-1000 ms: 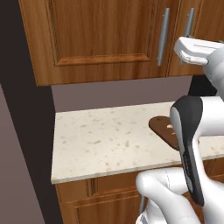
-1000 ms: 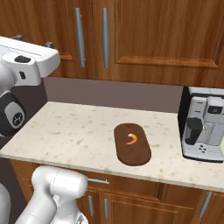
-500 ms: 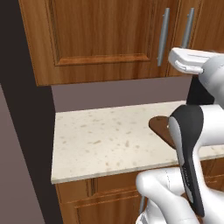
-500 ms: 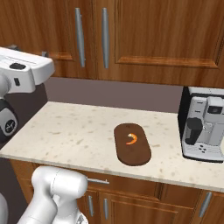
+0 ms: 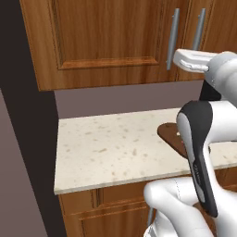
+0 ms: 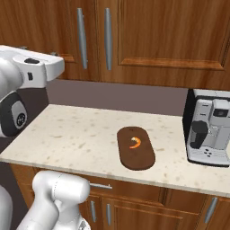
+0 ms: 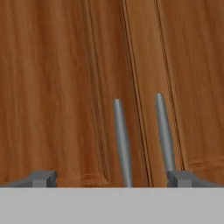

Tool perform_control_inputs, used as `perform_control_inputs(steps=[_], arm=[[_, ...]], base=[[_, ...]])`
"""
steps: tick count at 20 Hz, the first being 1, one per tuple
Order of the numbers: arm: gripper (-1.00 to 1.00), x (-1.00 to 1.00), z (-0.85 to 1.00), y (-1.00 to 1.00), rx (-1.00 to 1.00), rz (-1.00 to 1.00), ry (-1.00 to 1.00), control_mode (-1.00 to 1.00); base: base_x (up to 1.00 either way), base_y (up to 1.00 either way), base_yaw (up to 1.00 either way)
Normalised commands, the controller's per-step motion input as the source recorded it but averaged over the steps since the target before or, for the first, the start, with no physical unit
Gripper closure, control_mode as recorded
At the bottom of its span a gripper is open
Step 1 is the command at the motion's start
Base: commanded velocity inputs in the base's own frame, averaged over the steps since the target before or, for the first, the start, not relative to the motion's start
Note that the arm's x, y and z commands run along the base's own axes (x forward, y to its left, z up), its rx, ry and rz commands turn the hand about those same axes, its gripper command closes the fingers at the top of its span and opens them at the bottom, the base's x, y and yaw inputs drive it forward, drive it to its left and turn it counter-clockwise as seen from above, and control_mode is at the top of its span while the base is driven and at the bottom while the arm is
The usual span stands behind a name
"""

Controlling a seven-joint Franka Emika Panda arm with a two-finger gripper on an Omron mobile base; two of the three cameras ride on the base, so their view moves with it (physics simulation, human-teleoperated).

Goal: Open the cabinet, retrieve the rolling pin, and place it next to the meat on the cutting board to prepare for tenderizing.

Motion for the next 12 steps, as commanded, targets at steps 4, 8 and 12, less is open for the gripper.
perform_control_inputs(steps=[4,8,12], arm=[[-1.0,0.47,0.0,-0.1,0.0,0.0,0.0,-1.0],[-1.0,0.44,-0.02,-0.05,0.0,0.0,0.0,-1.0],[-1.0,0.34,-0.1,-0.06,0.0,0.01,0.0,-1.0]], base=[[0.0,0.0,0.0],[0.0,0.0,0.0],[0.0,0.0,0.0]])
